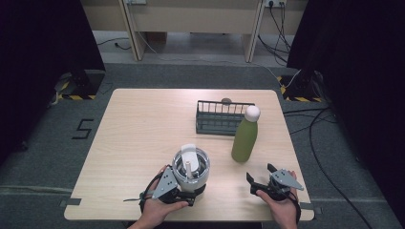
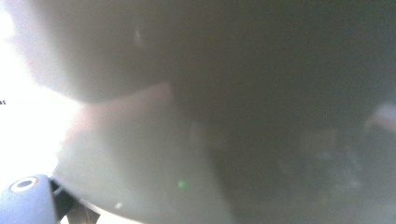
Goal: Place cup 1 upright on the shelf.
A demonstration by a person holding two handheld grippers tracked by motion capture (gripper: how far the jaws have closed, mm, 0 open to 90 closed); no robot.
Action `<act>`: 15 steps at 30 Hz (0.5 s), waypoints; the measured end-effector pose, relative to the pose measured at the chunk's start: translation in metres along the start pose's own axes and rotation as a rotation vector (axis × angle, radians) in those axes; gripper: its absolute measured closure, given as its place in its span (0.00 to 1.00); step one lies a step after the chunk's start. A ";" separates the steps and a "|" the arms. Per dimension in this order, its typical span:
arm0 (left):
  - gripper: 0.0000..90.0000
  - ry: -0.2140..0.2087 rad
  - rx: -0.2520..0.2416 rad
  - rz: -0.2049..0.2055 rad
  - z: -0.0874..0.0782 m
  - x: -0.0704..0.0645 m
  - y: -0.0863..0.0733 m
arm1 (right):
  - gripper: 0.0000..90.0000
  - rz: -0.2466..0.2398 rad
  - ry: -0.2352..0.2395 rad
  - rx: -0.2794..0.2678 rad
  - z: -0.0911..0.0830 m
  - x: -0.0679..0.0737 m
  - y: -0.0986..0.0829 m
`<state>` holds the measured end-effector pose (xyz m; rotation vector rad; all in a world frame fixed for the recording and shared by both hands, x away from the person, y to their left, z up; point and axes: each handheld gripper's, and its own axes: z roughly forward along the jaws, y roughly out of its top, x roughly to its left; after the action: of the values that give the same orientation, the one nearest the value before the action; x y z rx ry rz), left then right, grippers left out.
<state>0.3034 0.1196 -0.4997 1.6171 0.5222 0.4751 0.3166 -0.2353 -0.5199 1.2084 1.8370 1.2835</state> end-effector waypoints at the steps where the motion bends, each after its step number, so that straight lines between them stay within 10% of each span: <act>1: 0.11 0.003 0.001 0.000 0.000 0.000 0.000 | 0.11 0.000 -0.001 0.000 0.000 0.000 0.000; 15: 0.11 0.022 0.021 0.014 0.003 0.003 0.007 | 0.11 0.011 0.001 0.000 0.000 -0.001 0.000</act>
<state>0.3077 0.1183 -0.4929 1.6384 0.5344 0.4993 0.3169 -0.2362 -0.5199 1.2195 1.8340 1.2898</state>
